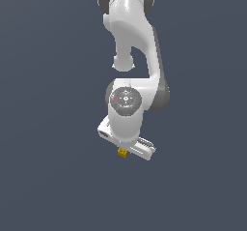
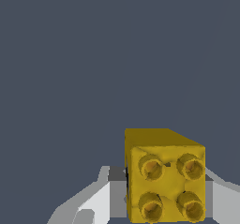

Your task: Pick up the object and move it to a goal position.

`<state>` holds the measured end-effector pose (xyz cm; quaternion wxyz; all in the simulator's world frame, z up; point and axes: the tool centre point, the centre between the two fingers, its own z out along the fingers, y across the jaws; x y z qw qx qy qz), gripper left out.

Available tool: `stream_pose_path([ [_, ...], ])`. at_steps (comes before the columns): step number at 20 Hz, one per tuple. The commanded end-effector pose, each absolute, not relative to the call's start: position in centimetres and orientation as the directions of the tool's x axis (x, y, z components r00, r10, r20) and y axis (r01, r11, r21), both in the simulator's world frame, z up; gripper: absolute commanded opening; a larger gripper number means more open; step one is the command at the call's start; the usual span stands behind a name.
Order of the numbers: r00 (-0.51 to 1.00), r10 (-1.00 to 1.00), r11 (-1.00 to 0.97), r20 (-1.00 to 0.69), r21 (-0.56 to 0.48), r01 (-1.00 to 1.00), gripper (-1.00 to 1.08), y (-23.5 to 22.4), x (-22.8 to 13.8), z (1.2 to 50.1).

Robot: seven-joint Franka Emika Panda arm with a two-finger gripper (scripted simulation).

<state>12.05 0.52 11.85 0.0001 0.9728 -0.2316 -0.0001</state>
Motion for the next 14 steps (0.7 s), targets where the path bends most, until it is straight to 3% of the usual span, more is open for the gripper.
stream_pose_path([
  [1,0.893,-0.450,-0.893,0.000,0.000,-0.450,-1.00,0.3,12.8,12.3],
  [14,0.893,-0.450,-0.893,0.000,0.000,-0.450,-1.00,-0.2,14.3,12.9],
])
